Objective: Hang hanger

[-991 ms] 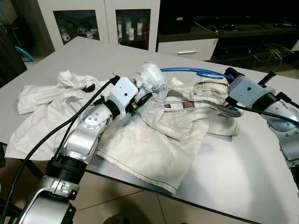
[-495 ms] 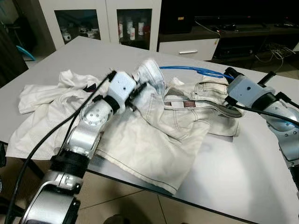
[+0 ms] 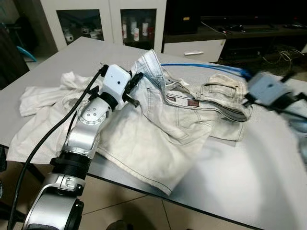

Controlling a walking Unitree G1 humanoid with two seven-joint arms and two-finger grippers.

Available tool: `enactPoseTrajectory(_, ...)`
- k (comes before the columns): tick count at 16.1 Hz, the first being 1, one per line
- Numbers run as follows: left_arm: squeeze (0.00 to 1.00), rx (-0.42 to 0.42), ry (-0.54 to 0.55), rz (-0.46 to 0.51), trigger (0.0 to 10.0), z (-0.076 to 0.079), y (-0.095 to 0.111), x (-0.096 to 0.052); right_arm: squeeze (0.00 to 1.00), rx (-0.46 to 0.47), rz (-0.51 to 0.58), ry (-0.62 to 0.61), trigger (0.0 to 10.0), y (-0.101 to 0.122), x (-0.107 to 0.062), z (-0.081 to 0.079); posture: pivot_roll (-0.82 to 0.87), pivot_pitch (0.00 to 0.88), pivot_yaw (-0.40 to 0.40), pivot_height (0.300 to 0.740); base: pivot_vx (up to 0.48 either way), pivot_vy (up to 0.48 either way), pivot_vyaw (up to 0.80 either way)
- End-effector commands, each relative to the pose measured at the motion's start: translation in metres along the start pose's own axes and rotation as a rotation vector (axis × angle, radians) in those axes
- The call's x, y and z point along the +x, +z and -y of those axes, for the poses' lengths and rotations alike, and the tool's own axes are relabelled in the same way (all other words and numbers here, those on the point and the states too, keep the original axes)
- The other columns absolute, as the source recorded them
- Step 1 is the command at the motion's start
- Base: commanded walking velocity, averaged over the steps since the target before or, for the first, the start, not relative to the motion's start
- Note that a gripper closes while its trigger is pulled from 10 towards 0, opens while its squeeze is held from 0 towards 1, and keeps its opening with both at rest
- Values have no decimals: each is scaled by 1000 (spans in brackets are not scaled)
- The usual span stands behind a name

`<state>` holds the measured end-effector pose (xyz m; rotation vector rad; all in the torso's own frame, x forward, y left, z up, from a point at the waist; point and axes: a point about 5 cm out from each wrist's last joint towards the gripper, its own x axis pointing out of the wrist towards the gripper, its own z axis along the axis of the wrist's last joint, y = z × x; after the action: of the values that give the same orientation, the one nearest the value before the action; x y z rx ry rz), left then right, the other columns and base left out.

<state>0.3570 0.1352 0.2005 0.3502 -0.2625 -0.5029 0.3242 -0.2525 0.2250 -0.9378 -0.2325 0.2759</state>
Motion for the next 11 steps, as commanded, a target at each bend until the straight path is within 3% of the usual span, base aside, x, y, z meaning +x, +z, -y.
enactPoseTrajectory(1,0,-4,22,16,0,-5,2,-1,0,8,-29,-36,10000,-7,-6,11,47,0,-26,723,0,0,0)
enactPoseTrajectory(11,0,18,58,-21,0,-9,-8,-4,0,35,-55,-17,10000,-19,-28,48,42,0,-27,723,0,0,0)
